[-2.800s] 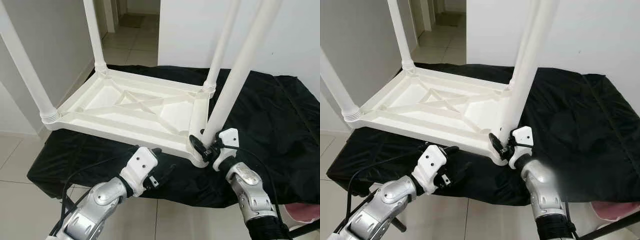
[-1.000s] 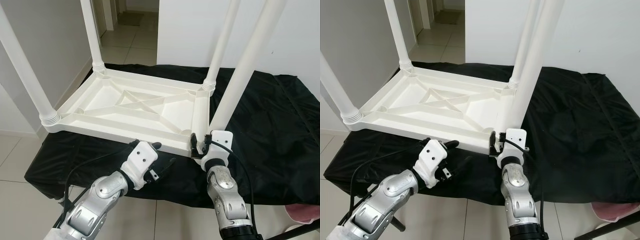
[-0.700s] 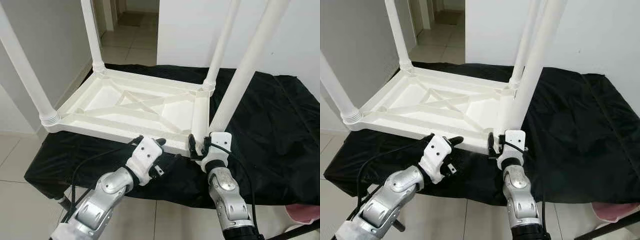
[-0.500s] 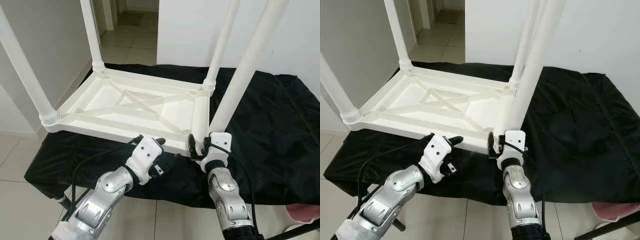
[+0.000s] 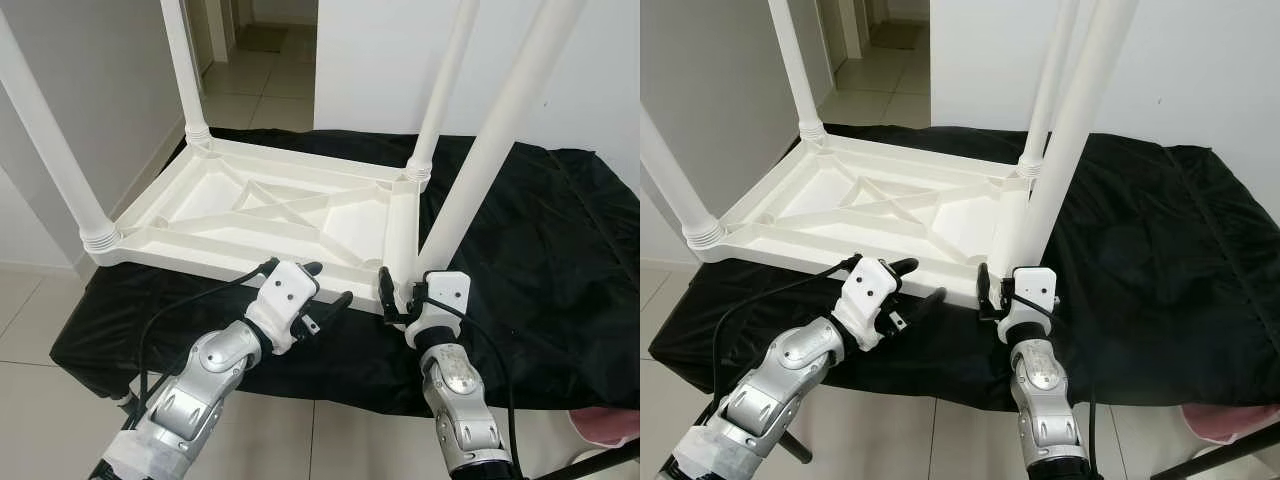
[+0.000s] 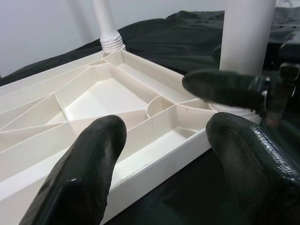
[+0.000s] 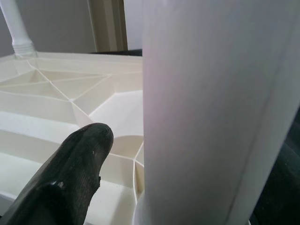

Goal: Building children table

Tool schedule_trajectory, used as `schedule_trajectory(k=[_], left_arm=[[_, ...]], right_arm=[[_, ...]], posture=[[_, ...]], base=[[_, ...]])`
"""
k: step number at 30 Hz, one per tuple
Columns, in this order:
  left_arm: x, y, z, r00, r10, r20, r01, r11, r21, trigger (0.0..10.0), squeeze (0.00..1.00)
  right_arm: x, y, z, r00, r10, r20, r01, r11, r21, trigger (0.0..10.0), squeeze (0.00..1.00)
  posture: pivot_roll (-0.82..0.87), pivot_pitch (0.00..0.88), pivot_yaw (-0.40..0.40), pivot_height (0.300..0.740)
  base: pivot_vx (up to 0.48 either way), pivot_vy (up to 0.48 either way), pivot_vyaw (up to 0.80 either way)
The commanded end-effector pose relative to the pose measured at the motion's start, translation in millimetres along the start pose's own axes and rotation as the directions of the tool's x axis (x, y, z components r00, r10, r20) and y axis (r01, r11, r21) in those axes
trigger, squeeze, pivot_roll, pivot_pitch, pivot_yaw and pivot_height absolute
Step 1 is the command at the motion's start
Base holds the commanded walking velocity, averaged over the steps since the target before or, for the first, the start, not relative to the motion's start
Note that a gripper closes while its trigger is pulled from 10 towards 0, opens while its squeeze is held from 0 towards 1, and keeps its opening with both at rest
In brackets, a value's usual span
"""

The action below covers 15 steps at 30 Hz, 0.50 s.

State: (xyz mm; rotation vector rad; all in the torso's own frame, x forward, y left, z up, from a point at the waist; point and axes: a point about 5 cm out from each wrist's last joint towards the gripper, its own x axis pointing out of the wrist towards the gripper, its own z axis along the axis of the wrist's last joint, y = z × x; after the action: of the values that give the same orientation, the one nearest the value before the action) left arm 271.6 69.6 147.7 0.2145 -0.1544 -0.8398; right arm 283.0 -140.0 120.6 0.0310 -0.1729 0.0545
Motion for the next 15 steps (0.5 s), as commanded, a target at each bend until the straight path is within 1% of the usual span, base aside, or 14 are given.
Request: schedule_trajectory(k=[1, 3, 8, 12, 15], left_arm=[[-2.9, -0.2, -5.2, 1.000, -0.011, -0.015, 0.011, 1.000, 0.004, 10.0, 0.00], [-5.8, -0.9, -8.5, 1.000, 0.019, -0.015, -0.019, 1.000, -0.002, 10.0, 0.00], [-7.8, 0.5, -10.4, 0.999, 0.035, -0.018, -0.035, 0.999, -0.007, 10.0, 0.00], [-8.0, 8.9, -12.4, 0.997, 0.079, -0.021, -0.079, 0.997, -0.008, 10.0, 0.00], [-7.6, 8.9, -12.5, 0.997, 0.079, -0.021, -0.079, 0.997, -0.008, 10.0, 0.00]], right_arm=[[-2.2, -2.8, -3.3, 1.000, -0.005, -0.001, 0.005, 1.000, 0.007, 10.0, 0.00], [-2.1, -4.5, -3.7, 1.000, -0.009, 0.005, 0.009, 1.000, 0.004, 10.0, 0.00], [-1.7, -8.1, -3.6, 1.000, -0.026, 0.013, 0.026, 1.000, 0.004, 10.0, 0.00], [2.3, -9.0, -2.1, 0.999, -0.038, 0.035, 0.038, 0.999, 0.013, 10.0, 0.00], [2.7, -9.0, -2.1, 0.999, -0.039, 0.038, 0.038, 0.999, 0.015, 10.0, 0.00]], posture=[[-0.03, 0.000, 0.013, 0.740], [-0.03, 0.000, 0.014, 0.740], [-0.03, 0.000, 0.014, 0.740], [-0.04, 0.000, 0.027, 0.740], [-0.04, 0.000, 0.029, 0.740]], base=[[0.000, 0.000, 0.00], [0.000, 0.000, 0.00], [0.000, 0.000, 0.00], [0.000, 0.000, 0.00], [0.000, 0.000, 0.00]])
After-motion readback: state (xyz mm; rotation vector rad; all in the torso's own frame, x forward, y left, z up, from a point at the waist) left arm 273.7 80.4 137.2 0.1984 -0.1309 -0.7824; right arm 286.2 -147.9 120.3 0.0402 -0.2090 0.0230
